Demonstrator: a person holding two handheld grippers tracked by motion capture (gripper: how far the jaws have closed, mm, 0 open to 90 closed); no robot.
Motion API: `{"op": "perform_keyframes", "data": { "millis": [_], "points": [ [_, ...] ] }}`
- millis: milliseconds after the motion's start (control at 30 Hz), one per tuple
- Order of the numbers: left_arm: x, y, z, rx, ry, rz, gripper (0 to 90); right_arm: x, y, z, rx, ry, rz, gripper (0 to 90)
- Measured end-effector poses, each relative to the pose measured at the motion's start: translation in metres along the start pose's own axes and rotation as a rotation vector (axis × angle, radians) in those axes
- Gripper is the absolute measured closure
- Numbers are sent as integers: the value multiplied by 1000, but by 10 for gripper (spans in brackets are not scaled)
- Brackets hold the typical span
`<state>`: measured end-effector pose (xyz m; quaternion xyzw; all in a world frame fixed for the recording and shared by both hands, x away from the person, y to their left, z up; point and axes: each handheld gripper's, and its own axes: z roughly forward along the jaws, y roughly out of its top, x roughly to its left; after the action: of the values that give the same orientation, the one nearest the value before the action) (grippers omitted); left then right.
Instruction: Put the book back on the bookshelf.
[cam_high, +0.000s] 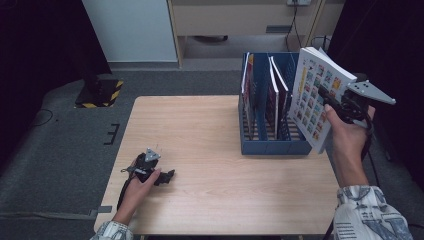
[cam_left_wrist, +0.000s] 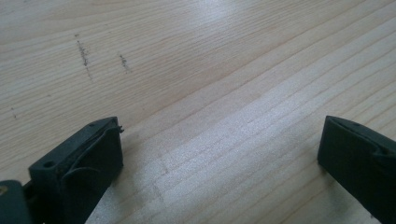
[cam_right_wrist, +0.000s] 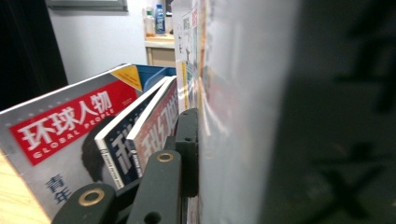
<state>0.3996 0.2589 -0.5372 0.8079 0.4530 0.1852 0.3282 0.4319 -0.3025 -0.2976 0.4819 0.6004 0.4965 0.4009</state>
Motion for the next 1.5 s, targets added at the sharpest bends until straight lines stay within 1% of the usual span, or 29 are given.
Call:
{"op": "perform_keyframes", "data": {
  "millis": [167,300,500,667,767,900,1067,1333,1500],
  "points": [
    [0,0,0,0,0,0,0,-1,0,10,1,-15,-1,738],
    [0,0,0,0,1,0,0,-2,1,17,-5,-26,11,738],
    [0,0,0,0,1,0,0,-5,1,25,-3,-47,17,738],
    [0,0,0,-1,1,-1,0,-8,-2,32,0,-68,36,738],
    [0,0,0,0,1,-1,0,-8,-3,38,6,-77,39,738],
    [0,0,0,0,1,-1,0,-9,-6,48,0,-88,44,738],
    [0,0,0,-1,2,-2,0,-11,-8,61,-11,-98,57,738],
    [-1,0,0,0,4,-3,0,-11,-11,73,-16,-108,63,738],
    [-1,0,0,-2,6,-5,0,-9,-14,81,-24,-109,64,738]
  ]
}}
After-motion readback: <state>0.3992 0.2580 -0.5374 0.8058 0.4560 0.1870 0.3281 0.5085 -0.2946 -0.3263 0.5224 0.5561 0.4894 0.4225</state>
